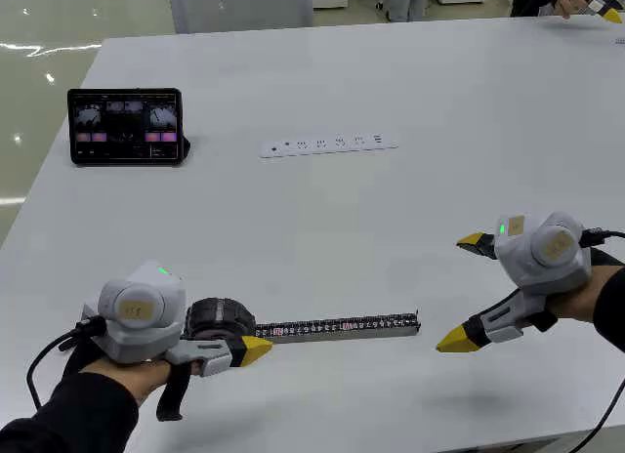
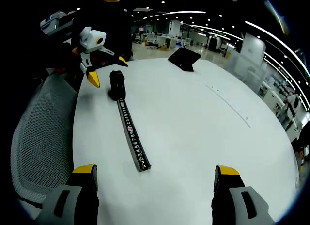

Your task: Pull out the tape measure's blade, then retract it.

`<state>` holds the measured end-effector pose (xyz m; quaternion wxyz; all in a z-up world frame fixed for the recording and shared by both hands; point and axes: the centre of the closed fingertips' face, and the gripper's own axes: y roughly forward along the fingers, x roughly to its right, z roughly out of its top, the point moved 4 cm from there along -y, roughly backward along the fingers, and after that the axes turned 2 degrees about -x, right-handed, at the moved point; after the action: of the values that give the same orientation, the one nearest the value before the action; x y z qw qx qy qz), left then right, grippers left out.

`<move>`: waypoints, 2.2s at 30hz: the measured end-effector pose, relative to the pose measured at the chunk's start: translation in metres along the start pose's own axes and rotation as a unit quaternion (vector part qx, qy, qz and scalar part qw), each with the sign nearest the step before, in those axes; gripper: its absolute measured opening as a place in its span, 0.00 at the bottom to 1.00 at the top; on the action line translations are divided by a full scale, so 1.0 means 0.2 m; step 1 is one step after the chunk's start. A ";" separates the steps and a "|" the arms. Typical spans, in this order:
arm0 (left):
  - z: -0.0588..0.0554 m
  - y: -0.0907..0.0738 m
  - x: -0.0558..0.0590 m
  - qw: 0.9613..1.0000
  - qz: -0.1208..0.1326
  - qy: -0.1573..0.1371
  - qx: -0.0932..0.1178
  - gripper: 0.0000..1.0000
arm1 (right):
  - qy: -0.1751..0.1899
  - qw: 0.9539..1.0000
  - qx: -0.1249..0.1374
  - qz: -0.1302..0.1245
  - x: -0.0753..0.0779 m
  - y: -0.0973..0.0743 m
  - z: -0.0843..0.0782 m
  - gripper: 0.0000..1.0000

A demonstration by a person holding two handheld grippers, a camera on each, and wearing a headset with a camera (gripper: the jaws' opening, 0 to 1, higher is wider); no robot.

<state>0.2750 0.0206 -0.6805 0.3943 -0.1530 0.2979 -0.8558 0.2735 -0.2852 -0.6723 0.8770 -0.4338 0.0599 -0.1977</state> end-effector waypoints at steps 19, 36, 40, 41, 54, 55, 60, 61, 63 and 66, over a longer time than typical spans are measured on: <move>0.03 0.09 -0.02 0.995 0.089 -0.043 0.035 0.99 | -0.045 0.996 -0.054 0.048 0.05 0.18 -0.01 0.99; -0.05 0.09 -0.04 0.981 0.153 -0.091 0.072 0.99 | -0.099 0.987 -0.094 0.084 0.02 0.33 -0.06 0.89; -0.07 0.10 -0.03 0.980 0.159 -0.091 0.076 0.99 | -0.104 0.986 -0.096 0.088 0.01 0.35 -0.08 0.84; -0.07 0.10 -0.03 0.980 0.161 -0.090 0.077 0.99 | -0.108 0.985 -0.097 0.088 0.01 0.35 -0.08 0.82; -0.07 0.11 -0.04 0.979 0.158 -0.097 0.083 0.99 | -0.107 0.982 -0.111 0.113 -0.03 0.35 -0.12 0.53; -0.07 0.12 -0.04 0.979 0.158 -0.097 0.084 0.99 | -0.108 0.981 -0.113 0.113 -0.03 0.35 -0.13 0.50; -0.07 0.12 -0.04 0.979 0.159 -0.094 0.085 0.99 | -0.114 0.980 -0.113 0.114 -0.04 0.35 -0.12 0.43; -0.07 0.12 -0.04 0.979 0.159 -0.093 0.085 0.99 | -0.116 0.980 -0.113 0.113 -0.04 0.35 -0.12 0.41; -0.06 0.13 -0.04 0.979 0.160 -0.092 0.085 0.99 | -0.121 0.980 -0.113 0.111 -0.04 0.35 -0.13 0.40; -0.06 0.13 -0.04 0.979 0.162 -0.093 0.086 0.99 | -0.120 0.980 -0.111 0.112 -0.05 0.35 -0.13 0.37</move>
<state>0.2898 0.0185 -0.7067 0.5654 -0.1474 0.2058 -0.7850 0.2786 -0.2620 -0.7430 0.8409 -0.5393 0.0244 -0.0369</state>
